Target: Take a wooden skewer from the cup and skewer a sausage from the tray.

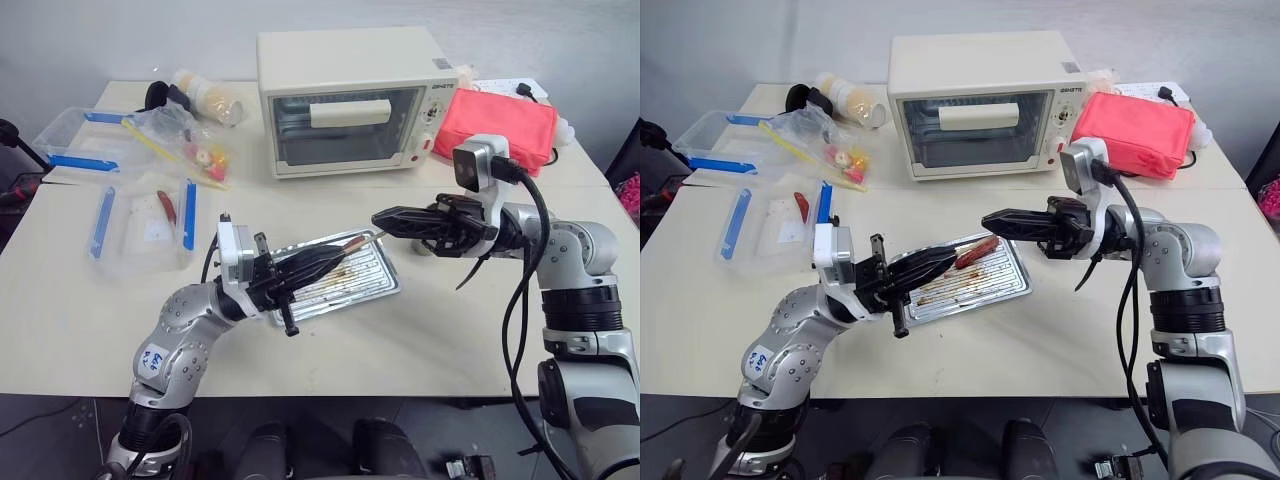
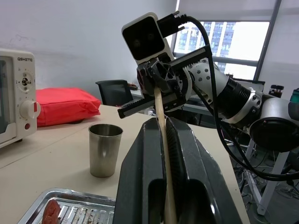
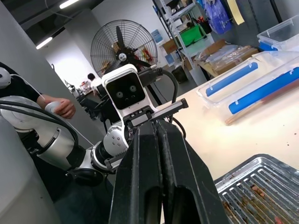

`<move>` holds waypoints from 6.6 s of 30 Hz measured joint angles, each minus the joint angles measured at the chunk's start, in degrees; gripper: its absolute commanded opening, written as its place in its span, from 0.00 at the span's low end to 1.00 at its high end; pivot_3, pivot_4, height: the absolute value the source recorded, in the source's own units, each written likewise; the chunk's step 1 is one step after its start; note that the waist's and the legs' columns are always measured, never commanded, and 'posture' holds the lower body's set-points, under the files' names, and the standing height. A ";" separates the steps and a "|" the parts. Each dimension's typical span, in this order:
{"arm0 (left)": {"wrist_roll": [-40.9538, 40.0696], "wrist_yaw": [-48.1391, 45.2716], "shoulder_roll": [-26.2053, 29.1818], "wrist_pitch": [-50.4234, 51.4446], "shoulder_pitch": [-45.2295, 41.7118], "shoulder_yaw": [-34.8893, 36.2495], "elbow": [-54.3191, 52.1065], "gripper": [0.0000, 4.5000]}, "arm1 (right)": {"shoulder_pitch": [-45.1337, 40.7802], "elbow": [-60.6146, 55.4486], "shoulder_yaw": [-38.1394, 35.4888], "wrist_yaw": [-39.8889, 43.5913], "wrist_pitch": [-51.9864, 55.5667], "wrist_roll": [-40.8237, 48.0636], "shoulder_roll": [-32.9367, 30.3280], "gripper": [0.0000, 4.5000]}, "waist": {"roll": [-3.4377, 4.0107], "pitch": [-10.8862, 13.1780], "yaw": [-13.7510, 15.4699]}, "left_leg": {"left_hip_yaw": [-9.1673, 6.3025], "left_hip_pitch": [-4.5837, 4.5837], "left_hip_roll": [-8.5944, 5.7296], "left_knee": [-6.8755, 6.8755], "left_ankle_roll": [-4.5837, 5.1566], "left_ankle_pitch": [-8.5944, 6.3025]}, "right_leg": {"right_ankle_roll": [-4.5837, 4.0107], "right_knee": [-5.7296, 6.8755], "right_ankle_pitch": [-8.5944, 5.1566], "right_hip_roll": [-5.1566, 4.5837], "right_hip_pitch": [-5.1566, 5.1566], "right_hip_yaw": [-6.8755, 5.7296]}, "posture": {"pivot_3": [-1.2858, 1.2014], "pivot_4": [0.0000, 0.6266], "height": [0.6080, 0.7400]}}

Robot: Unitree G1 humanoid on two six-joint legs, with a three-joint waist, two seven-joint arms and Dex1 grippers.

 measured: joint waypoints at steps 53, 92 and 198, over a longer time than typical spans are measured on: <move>2.33 7.32 4.47 -9.97 23.03 22.04 2.53 0.00 | -16.39 33.16 27.79 -1.23 -59.07 -53.44 12.85 1.00 | -0.01 0.00 -1.60 | -0.02 0.04 0.11 -0.12 -0.08 -0.05 | -0.02 -0.26 0.00 -0.14 0.07 -0.06 | 0.52 0.24 1.00; 2.45 7.52 5.87 -10.19 21.72 19.77 2.39 0.00 | -21.81 48.66 26.85 3.02 -68.54 -60.56 15.48 0.03 | -0.01 0.00 -2.43 | -0.05 0.09 0.13 -0.13 -0.12 -0.04 | -0.02 -0.09 0.00 -0.21 0.05 0.09 | 0.52 0.24 1.00; 7.46 -12.57 14.19 -7.05 11.87 5.14 8.64 0.00 | -8.86 8.35 27.41 10.32 -46.35 -44.36 2.15 0.03 | 0.01 0.01 -1.54 | -0.01 0.07 0.12 -0.11 -0.13 -0.04 | -0.03 -0.08 0.00 -0.14 0.01 -0.27 | 0.52 0.24 1.00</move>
